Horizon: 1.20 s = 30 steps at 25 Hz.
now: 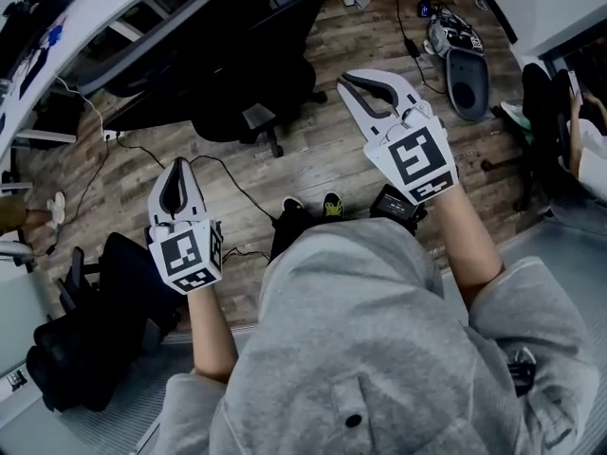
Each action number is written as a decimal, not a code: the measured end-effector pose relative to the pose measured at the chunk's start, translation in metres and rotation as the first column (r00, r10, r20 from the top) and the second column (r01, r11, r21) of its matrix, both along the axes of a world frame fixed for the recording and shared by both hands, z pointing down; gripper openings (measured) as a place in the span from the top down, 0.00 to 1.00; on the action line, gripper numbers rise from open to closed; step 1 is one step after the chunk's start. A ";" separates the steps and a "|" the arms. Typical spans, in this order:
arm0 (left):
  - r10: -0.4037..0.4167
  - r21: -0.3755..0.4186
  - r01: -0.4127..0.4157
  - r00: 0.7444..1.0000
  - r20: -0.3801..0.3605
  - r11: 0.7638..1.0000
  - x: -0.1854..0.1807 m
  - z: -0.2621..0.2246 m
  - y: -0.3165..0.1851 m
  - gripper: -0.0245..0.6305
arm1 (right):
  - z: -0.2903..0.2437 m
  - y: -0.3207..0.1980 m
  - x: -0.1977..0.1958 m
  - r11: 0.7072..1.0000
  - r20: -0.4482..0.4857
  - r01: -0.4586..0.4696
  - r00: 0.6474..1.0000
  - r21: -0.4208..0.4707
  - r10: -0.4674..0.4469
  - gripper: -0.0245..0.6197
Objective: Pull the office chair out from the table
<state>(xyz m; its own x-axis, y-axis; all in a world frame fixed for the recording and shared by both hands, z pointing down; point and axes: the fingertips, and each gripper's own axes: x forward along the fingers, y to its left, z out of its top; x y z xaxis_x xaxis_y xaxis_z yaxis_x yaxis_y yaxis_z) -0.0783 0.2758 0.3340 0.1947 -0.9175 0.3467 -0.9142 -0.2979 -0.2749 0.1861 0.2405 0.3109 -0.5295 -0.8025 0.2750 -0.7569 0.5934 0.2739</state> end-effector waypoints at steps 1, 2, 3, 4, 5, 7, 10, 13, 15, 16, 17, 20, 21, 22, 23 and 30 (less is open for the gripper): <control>0.012 -0.005 -0.012 0.999 -0.039 1.000 0.007 -0.002 0.002 0.94 | 0.001 0.004 -0.002 1.000 0.014 -0.001 1.000 -0.013 0.001 0.90; 0.024 -0.007 -0.025 0.997 -0.074 1.000 0.014 -0.005 0.004 0.94 | 0.002 0.007 -0.003 1.000 0.025 -0.003 1.000 -0.023 0.004 0.90; 0.036 -0.007 -0.037 0.994 -0.101 0.999 0.019 -0.008 0.004 0.94 | 0.003 0.009 -0.005 0.999 0.036 -0.007 0.999 -0.033 0.008 0.90; 0.046 -0.005 -0.047 0.992 -0.116 0.999 0.024 -0.012 0.004 0.94 | 0.004 0.012 -0.006 0.999 0.047 -0.012 0.999 -0.042 0.014 0.90; 0.055 -0.002 -0.056 0.991 -0.122 0.998 0.029 -0.015 0.003 0.94 | 0.004 0.014 -0.008 0.999 0.060 -0.018 0.998 -0.050 0.021 0.90; 0.072 0.006 -0.072 0.990 -0.119 0.997 0.035 -0.019 0.001 0.94 | 0.002 0.016 -0.010 0.997 0.095 -0.034 0.995 -0.064 0.040 0.90; 0.087 0.014 -0.086 0.989 -0.118 0.996 0.039 -0.023 -0.003 0.94 | -0.004 0.016 -0.014 0.995 0.149 -0.050 0.987 -0.081 0.062 0.89; 0.083 0.012 -0.082 0.987 -0.137 0.997 0.031 -0.025 -0.004 0.94 | -0.011 0.014 -0.025 0.995 0.187 -0.049 0.980 -0.089 0.065 0.89; 0.082 0.014 -0.080 0.986 -0.144 0.997 0.024 -0.026 -0.005 0.94 | -0.014 0.012 -0.032 0.994 0.193 -0.061 0.978 -0.090 0.077 0.89; 0.082 0.013 -0.081 0.986 -0.147 0.997 0.021 -0.026 -0.005 0.94 | -0.015 0.011 -0.035 0.994 0.194 -0.069 0.977 -0.089 0.085 0.89; 0.082 0.012 -0.081 0.985 -0.150 0.997 0.017 -0.026 -0.005 0.94 | -0.015 0.011 -0.038 0.993 0.197 -0.074 0.976 -0.090 0.090 0.89; 0.081 0.016 -0.080 0.984 -0.156 0.997 0.007 -0.029 -0.006 0.94 | -0.016 0.012 -0.047 0.993 0.206 -0.076 0.974 -0.095 0.094 0.89; 0.081 0.019 -0.079 0.984 -0.156 0.997 0.004 -0.030 -0.007 0.94 | -0.016 0.011 -0.051 0.993 0.205 -0.075 0.974 -0.094 0.093 0.89; 0.081 0.021 -0.078 0.984 -0.157 0.997 0.002 -0.030 -0.008 0.94 | -0.016 0.011 -0.054 0.993 0.202 -0.074 0.975 -0.094 0.091 0.89; 0.081 0.020 -0.079 0.984 -0.157 0.997 0.001 -0.030 -0.009 0.94 | -0.016 0.011 -0.058 0.993 0.199 -0.071 0.976 -0.092 0.089 0.89; 0.096 0.023 -0.094 0.982 -0.161 0.995 -0.005 -0.028 -0.012 0.94 | -0.017 0.009 -0.074 0.995 0.175 -0.066 0.981 -0.081 0.079 0.89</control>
<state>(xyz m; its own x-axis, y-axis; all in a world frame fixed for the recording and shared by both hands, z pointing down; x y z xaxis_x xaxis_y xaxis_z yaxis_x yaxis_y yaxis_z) -0.0833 0.2639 0.3055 0.3334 -0.8973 0.2893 -0.9147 -0.3822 -0.1313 0.1120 0.2492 0.2943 -0.5168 -0.8212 0.2420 -0.8312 0.5490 0.0879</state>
